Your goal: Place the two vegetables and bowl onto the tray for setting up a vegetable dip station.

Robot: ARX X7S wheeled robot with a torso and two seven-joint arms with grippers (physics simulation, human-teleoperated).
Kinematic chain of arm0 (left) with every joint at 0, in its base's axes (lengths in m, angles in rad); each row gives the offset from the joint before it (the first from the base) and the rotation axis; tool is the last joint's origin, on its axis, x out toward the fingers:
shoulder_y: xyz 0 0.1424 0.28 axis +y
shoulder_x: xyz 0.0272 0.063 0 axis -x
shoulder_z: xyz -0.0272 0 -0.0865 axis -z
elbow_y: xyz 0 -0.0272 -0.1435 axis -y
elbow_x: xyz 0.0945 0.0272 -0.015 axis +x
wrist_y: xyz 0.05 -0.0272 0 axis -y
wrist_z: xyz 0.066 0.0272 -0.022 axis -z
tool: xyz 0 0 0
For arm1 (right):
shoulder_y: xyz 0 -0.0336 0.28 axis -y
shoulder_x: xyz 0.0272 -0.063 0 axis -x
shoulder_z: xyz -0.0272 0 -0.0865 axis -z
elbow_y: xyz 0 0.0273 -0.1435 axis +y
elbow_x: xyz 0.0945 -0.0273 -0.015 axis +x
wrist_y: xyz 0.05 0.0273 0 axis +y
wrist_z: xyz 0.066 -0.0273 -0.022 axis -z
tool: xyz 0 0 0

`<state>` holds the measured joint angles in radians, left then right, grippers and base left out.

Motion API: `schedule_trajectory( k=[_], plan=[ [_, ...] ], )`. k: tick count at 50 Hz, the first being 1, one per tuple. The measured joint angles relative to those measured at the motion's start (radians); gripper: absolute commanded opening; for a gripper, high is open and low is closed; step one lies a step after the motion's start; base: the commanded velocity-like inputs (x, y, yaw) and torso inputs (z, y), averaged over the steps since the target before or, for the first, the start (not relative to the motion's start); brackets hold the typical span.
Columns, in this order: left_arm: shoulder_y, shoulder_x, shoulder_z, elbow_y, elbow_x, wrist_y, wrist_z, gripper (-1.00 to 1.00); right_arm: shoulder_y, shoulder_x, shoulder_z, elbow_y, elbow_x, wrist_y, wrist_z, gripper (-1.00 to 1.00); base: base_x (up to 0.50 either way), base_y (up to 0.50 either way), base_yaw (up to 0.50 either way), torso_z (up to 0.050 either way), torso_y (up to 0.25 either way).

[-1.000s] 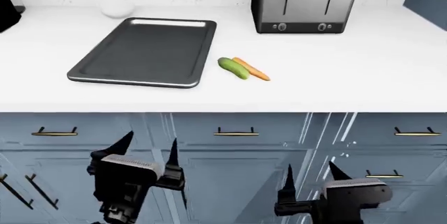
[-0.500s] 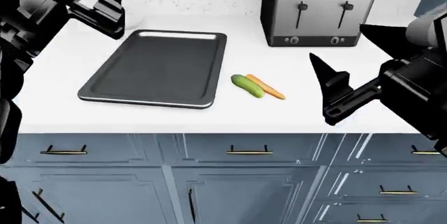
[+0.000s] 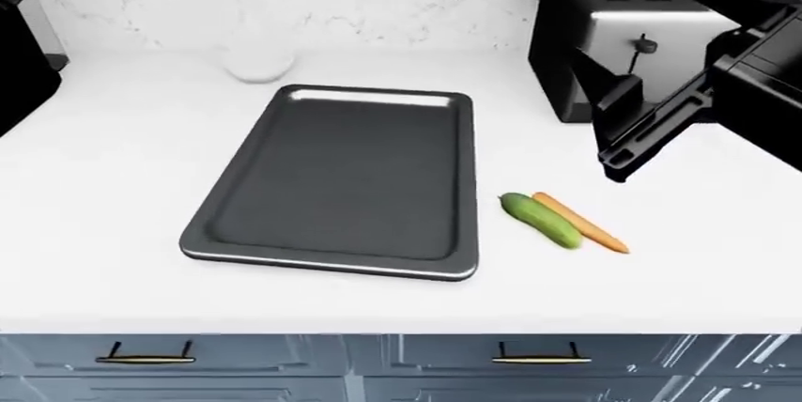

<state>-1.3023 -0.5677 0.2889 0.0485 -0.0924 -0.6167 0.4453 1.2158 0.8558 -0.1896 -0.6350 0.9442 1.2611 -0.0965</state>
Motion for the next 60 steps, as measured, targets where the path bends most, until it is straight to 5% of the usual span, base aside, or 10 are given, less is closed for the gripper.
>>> schedule_trajectory(
  k=[36,44,60],
  plan=[
    [-0.034,0.008,0.066,-0.048,0.034,0.054,0.012,1.00,0.013,0.004,0.005,0.038,0.034,0.019,0.044,1.00,0.36,0.12,0.00,0.000,0.001],
    [-0.050,0.045,0.101,-0.154,0.035,0.142,0.034,1.00,0.022,0.059,0.085,0.121,0.483,0.092,0.374,1.00,0.00,0.00,0.00,0.000,0.000],
    [-0.117,0.134,0.140,-0.432,0.025,0.364,0.078,1.00,-0.042,0.480,-0.025,0.124,1.347,0.078,0.803,1.00,0.00,0.00,0.00,0.000,0.000]
  ],
)
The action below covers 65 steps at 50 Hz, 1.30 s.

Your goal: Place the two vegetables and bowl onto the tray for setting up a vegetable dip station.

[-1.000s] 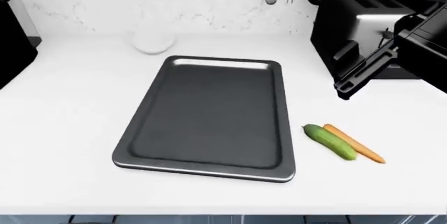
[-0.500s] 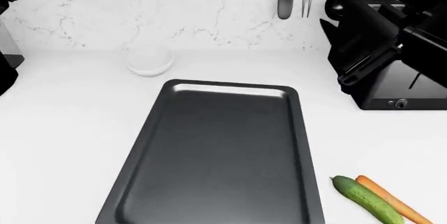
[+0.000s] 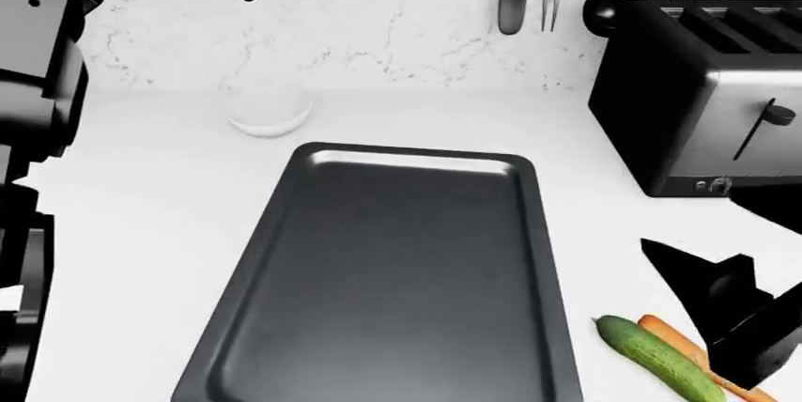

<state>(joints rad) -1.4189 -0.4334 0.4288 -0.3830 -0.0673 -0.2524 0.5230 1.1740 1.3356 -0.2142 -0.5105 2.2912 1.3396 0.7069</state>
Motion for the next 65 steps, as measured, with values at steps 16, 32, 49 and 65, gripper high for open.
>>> schedule_trajectory(
  k=[16,32,49,65],
  plan=[
    [-0.062,0.057,0.015,-0.174,0.012,0.128,-0.009,1.00,-0.067,0.168,-0.095,0.062,0.533,0.104,0.432,1.00,0.00,0.00,0.00,0.000,0.000],
    [-0.072,0.065,0.017,-0.223,0.014,0.171,-0.017,1.00,-0.193,0.147,-0.063,0.084,0.574,0.145,0.516,1.00,0.00,0.00,0.00,0.000,0.000],
    [-0.073,0.062,0.016,-0.242,0.016,0.192,-0.027,1.00,-0.592,0.095,0.246,0.041,0.482,0.128,0.458,1.00,0.00,0.00,0.00,0.000,0.000],
    [-0.071,0.058,0.017,-0.241,0.017,0.199,-0.034,1.00,-0.649,0.009,0.276,0.055,0.383,0.159,0.428,1.00,0.00,0.00,0.00,0.000,0.000]
  ],
)
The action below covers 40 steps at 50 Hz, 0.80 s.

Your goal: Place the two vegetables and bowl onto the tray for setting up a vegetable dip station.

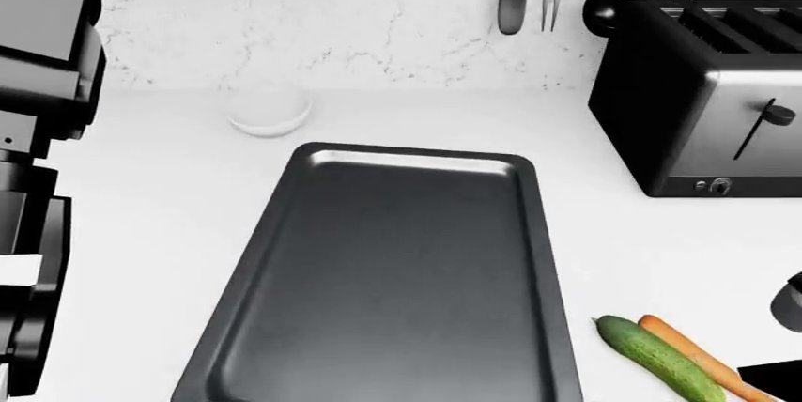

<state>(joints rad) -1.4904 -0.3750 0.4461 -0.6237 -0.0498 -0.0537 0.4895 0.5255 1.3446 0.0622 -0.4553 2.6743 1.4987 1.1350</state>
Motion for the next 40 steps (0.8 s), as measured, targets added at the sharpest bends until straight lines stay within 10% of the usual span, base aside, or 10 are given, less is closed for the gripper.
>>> schedule_trajectory(
  k=[40],
  plan=[
    [0.002,-0.012,0.004,0.012,0.002,-0.001,-0.010,1.00,-0.189,-0.080,0.171,0.015,-0.128,0.047,-0.049,1.00,0.00,0.00,0.00,0.000,0.000]
  ],
)
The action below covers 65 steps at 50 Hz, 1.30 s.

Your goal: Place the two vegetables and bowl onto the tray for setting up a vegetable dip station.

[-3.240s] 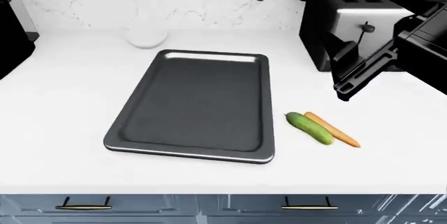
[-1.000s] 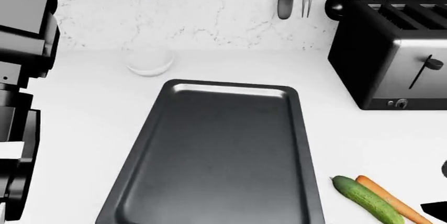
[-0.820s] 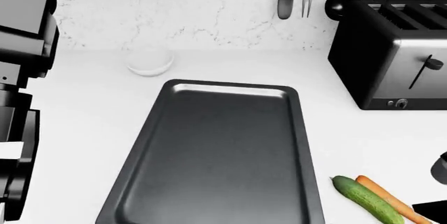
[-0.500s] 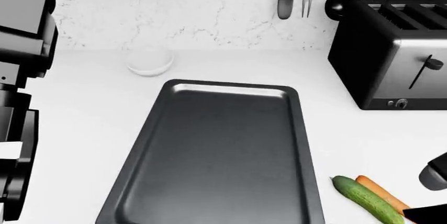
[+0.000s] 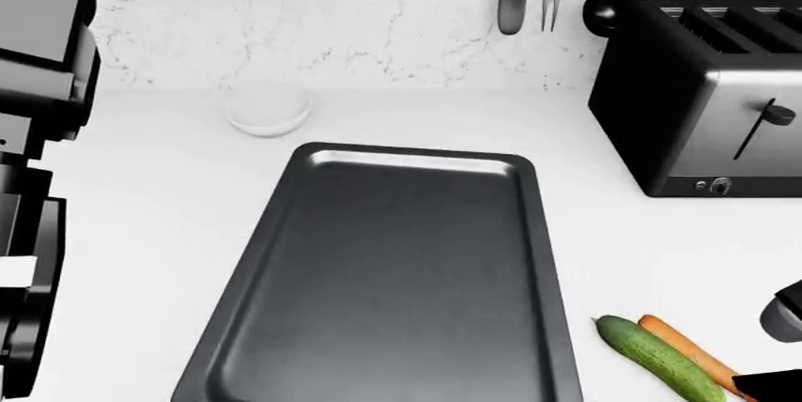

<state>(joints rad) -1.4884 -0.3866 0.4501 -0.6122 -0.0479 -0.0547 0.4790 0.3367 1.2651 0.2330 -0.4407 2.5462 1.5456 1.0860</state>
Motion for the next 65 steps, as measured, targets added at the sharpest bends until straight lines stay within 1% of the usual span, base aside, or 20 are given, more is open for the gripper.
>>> schedule_trajectory(
  k=[13,28,39,53,65],
  plan=[
    [0.002,-0.002,0.000,0.001,-0.002,0.003,-0.003,1.00,0.028,0.006,-0.016,0.012,-0.105,0.009,-0.088,1.00,0.00,0.00,0.00,0.000,0.000],
    [0.002,-0.002,0.000,-0.001,-0.001,0.018,-0.010,1.00,0.022,-0.024,-0.028,-0.001,-0.220,-0.003,-0.180,1.00,0.00,0.00,0.00,0.000,0.000],
    [0.004,-0.004,0.001,-0.005,0.000,0.026,-0.015,1.00,0.011,-0.041,-0.038,-0.013,-0.270,-0.020,-0.218,1.00,0.00,0.00,0.00,0.000,0.000],
    [0.001,-0.004,0.003,-0.015,0.002,0.035,-0.019,1.00,-0.038,-0.079,-0.008,-0.027,-0.332,-0.024,-0.256,1.00,0.00,0.00,0.00,0.000,0.000],
    [-0.001,-0.004,0.004,-0.023,0.001,0.043,-0.021,1.00,-0.050,-0.094,-0.013,-0.034,-0.376,-0.033,-0.287,1.00,0.00,0.00,0.00,0.000,0.000]
  ],
)
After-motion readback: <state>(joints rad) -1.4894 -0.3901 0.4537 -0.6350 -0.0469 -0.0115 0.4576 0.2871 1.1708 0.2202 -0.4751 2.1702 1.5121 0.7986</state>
